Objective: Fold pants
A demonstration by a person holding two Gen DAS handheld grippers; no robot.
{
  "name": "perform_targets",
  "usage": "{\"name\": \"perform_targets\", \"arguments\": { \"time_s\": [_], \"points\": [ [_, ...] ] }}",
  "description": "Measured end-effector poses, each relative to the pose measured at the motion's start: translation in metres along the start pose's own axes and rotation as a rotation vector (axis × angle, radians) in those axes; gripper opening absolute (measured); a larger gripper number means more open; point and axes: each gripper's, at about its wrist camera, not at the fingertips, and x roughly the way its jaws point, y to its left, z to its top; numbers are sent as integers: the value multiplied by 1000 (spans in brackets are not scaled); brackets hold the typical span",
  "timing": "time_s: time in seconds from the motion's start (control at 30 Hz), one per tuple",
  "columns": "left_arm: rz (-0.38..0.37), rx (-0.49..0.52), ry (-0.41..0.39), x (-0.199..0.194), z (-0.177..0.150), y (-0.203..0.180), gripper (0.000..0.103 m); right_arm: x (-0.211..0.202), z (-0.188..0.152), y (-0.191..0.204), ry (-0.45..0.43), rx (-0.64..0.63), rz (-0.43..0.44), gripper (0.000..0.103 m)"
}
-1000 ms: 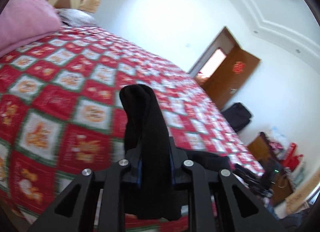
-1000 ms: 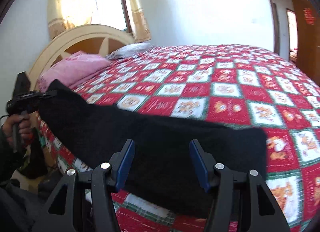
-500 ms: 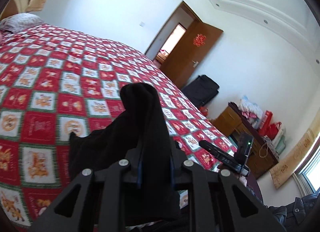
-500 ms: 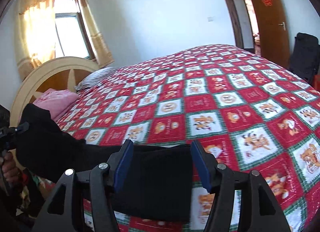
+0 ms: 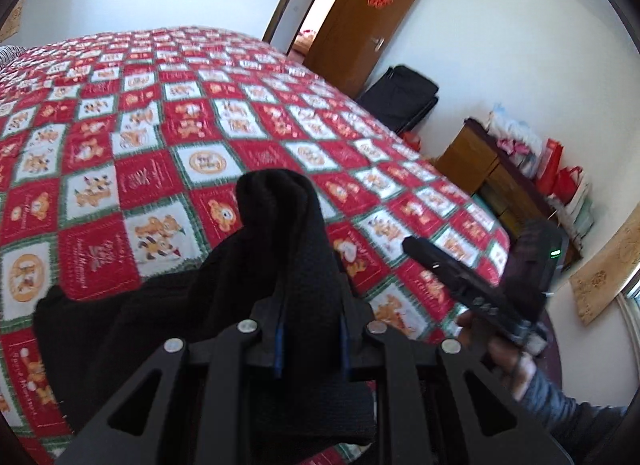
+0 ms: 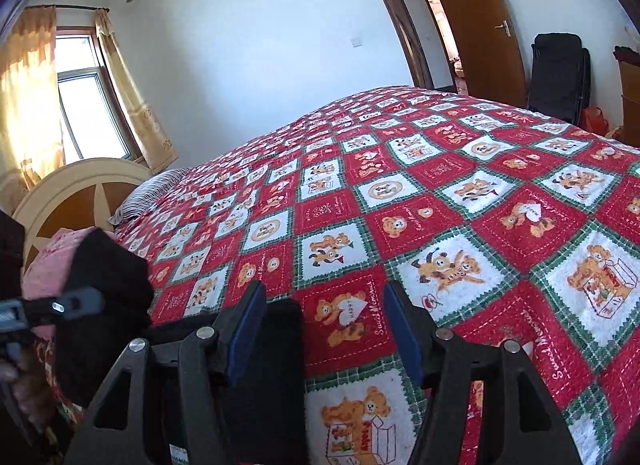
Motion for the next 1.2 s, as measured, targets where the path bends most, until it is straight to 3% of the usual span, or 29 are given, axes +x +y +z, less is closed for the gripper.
{"name": "perform_targets", "arguments": {
  "time_s": [0.23, 0.33, 0.47, 0.67, 0.77, 0.87, 1.0, 1.07, 1.13, 1.17, 1.2],
  "points": [
    [79, 39, 82, 52, -8, -10, 26, 12, -4, -11, 33, 35, 6, 62],
    [68, 57, 71, 53, -11, -22, 44, 15, -5, -18, 43, 62, 11, 63],
    [18, 131, 11, 32, -13, -43, 58, 17, -5, -31, 51, 121, 5, 62],
    [116, 138, -131, -12, -20, -29, 70, 10, -1, -40, 48, 177, 33, 63],
    [238, 125, -205, -30, -28, -7, 75, 2, 5, -19, 62, 162, 121, 62],
    [345, 93, -241, -41, -36, 19, 76, 1, 2, 22, 108, 65, 204, 62],
    [395, -7, -237, -49, -45, 56, 76, 6, -16, 66, 207, -49, 256, 62],
    [411, -37, -237, -48, -49, 67, 76, 6, -23, 79, 214, -119, 226, 62],
    [420, -58, -231, -46, -52, 76, 76, 11, -29, 84, 231, -164, 145, 55],
    [427, -66, -227, -45, -54, 80, 76, 15, -32, 80, 252, -158, 121, 32],
    [430, -71, -224, -43, -55, 83, 76, 20, -35, 73, 282, -143, 106, 17]
  ]
}}
